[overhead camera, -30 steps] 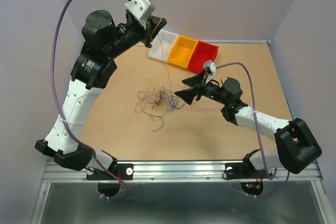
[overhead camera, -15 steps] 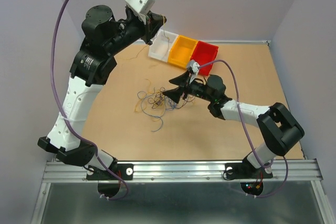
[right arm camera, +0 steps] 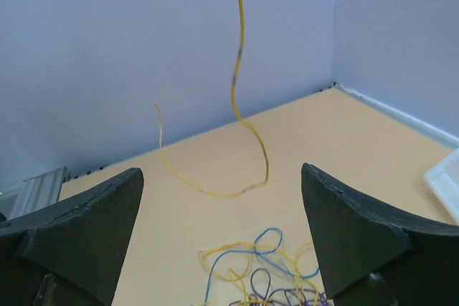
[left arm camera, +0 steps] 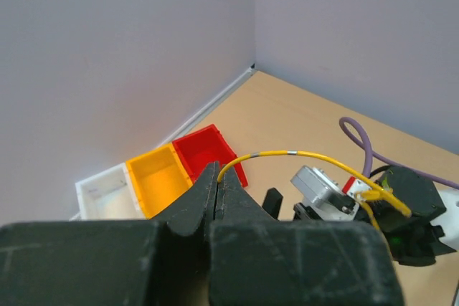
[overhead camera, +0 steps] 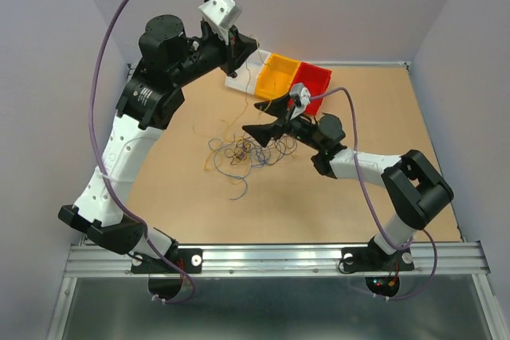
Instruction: Untangle the cables
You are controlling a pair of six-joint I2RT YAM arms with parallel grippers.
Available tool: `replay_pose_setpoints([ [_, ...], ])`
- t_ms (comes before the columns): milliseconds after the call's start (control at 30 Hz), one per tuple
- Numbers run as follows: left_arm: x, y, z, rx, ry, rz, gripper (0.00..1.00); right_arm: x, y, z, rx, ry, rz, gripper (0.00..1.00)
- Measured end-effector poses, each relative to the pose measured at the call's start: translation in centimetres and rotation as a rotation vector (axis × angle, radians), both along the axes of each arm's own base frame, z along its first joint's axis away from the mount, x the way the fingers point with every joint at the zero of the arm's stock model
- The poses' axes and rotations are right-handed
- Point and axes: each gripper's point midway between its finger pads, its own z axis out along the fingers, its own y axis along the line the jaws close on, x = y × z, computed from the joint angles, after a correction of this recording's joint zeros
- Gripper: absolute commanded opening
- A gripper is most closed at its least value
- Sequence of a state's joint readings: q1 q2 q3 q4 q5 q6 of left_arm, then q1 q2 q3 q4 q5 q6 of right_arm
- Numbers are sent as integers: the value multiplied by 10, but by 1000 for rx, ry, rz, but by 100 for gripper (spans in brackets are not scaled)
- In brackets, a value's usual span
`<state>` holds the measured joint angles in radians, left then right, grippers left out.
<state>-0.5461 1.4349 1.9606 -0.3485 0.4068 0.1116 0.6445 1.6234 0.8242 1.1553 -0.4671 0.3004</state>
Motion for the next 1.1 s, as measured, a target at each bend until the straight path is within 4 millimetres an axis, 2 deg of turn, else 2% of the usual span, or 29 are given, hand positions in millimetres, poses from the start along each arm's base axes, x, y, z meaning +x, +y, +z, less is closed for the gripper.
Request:
replay_pose_setpoints([
  [233, -2, -11, -25, 5, 79, -54, 0, 12, 16, 32, 64, -64, 13, 92],
  [433, -7, -15, -29, -3, 106, -90, 0, 24, 27, 40, 86, -81, 7, 83],
  [500, -11, -16, -27, -9, 108, -103, 0, 32, 33, 39, 90, -80, 9, 75],
  [533, -12, -16, -26, -12, 108, -111, 0, 34, 36, 37, 89, -78, 10, 55],
  [567, -14, -17, -25, -16, 107, -118, 0, 36, 37, 35, 88, -71, 11, 40],
  [633, -16, -18, -25, -19, 110, -127, 0, 37, 41, 33, 83, -73, 17, 19],
  [667, -16, -18, -26, -20, 110, -127, 0, 36, 43, 32, 86, -63, 25, 2],
  [800, -10, -16, -33, -15, 117, -99, 0, 30, 45, 33, 90, -59, 49, 1],
  [933, 4, -7, -49, -3, 137, -52, 0, 5, 33, 23, 75, -49, 81, 1],
  [1100, 49, 21, -80, 2, 191, 35, 0, -42, 9, 9, 45, -23, 149, 1],
])
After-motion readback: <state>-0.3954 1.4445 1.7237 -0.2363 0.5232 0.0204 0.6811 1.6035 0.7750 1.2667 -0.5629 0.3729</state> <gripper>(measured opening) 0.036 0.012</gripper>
